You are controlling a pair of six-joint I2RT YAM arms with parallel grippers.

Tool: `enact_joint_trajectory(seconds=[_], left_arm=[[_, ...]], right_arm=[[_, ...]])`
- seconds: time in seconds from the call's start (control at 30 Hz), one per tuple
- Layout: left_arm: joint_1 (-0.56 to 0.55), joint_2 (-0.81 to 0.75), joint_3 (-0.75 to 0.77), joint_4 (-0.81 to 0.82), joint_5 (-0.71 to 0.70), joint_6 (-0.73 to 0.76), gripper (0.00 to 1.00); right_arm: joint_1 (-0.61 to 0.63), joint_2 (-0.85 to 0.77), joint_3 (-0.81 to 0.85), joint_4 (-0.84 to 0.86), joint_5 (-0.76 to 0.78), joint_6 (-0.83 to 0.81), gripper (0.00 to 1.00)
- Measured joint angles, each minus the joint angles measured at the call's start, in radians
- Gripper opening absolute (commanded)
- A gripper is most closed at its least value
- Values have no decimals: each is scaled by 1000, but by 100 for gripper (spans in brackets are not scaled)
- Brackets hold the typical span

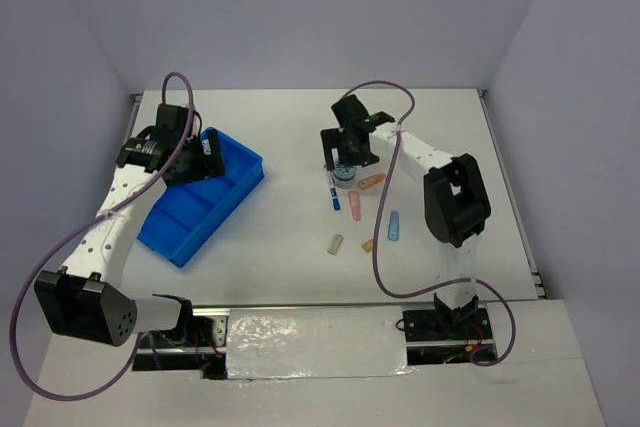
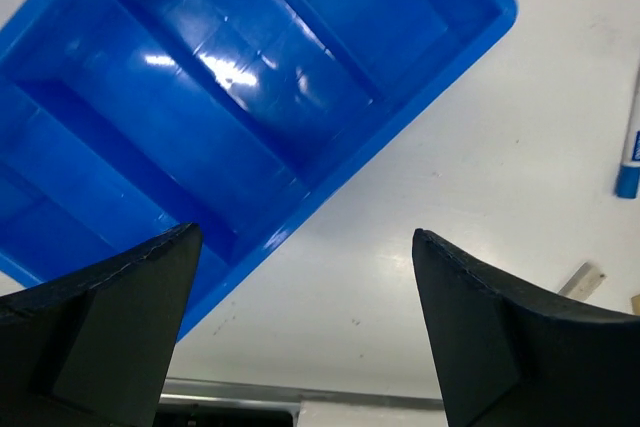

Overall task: Sort the stationery into containers
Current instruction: Pick up the stationery from the center of the board, then place the stationery in the storage box.

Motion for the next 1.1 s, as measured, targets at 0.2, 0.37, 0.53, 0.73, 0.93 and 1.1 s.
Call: enact_joint_trajectory(seconds=[0.2, 0.37, 0.53, 0.73, 0.93, 1.1], left_arm=[[0, 3, 6, -30, -14, 3, 99], [0, 7, 24, -47, -16, 6, 99], [0, 11, 29, -55, -23, 5, 99], [3, 10, 39, -68, -111, -65, 99], [31, -6, 87, -74, -162, -169, 99], [44, -8, 172, -94, -167, -201, 99]], right_arm=[[0, 64, 12, 14, 11, -18, 69], [0, 71, 24, 17, 39, -26, 48], [3, 46, 31, 16, 62, -28, 40], [73, -82, 60, 114, -166, 14, 39], [249, -64, 188, 322, -322, 96, 42], [317, 102, 380, 423, -357, 139, 42]])
